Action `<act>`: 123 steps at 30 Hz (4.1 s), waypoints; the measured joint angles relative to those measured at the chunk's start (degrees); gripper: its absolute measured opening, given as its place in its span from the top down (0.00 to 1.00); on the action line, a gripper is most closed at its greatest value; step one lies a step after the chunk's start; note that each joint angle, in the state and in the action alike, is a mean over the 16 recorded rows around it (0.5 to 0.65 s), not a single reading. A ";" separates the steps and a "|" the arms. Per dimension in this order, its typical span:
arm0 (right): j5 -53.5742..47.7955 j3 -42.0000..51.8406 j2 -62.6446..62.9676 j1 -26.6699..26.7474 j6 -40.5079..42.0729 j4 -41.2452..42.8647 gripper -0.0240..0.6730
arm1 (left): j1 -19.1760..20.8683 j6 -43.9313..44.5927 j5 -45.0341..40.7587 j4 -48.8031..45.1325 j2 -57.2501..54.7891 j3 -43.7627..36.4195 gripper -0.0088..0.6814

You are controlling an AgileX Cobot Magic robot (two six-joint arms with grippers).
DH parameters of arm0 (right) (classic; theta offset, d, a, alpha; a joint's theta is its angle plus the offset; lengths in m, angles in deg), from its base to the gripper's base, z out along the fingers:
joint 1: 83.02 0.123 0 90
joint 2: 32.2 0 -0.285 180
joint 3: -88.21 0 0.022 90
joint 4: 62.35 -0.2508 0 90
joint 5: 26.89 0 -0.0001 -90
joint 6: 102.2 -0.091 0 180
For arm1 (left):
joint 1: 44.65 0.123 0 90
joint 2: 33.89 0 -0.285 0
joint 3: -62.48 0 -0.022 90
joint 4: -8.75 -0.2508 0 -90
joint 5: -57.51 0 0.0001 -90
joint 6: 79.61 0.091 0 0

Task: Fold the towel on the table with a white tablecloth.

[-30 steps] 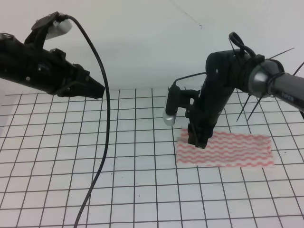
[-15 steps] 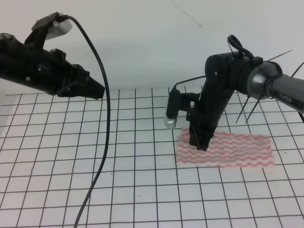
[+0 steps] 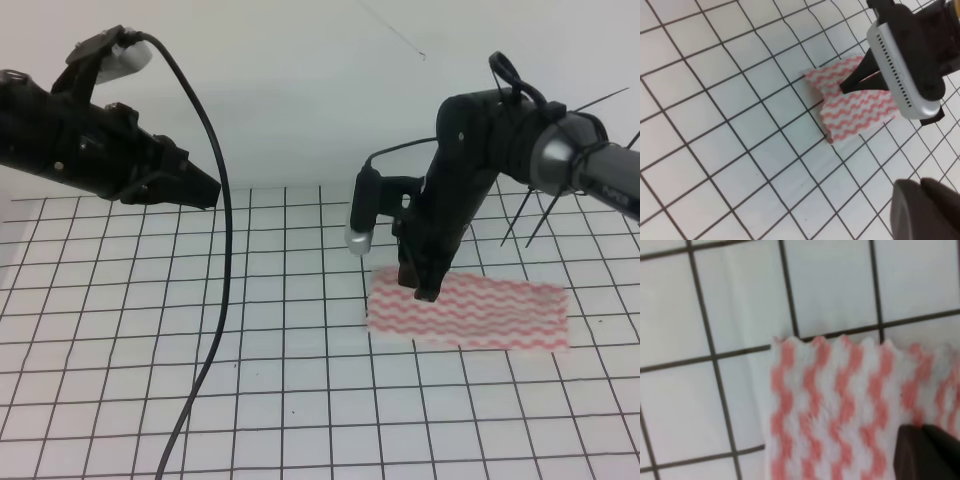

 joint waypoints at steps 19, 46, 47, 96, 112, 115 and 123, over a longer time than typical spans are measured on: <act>2.34 -0.16 0.17 0.00 -3.44 4.07 0.97 | 0.00 0.01 -0.08 0.05 0.02 -0.01 0.99; 1.80 4.67 14.18 -9.34 -31.37 -1.74 0.59 | -0.10 3.55 -2.92 3.01 0.02 -0.01 0.99; 1.47 5.98 15.24 -10.24 -32.45 -3.11 0.59 | -0.11 3.76 -3.07 3.28 0.02 -0.01 0.99; 14.97 41.62 23.55 -17.12 -59.87 -11.02 0.47 | -0.59 6.15 -5.39 8.72 0.02 -0.01 0.99; 15.98 41.65 20.67 -17.13 -62.03 -11.10 0.48 | -0.58 6.37 -5.45 8.69 0.00 0.00 0.99; 16.02 41.63 19.96 -17.13 -62.05 -11.36 0.48 | -0.59 6.42 -5.48 8.76 0.02 -0.01 0.99; 16.25 41.57 18.71 -17.13 -61.16 -11.73 0.56 | -0.59 6.41 -5.51 8.76 0.02 -0.01 0.99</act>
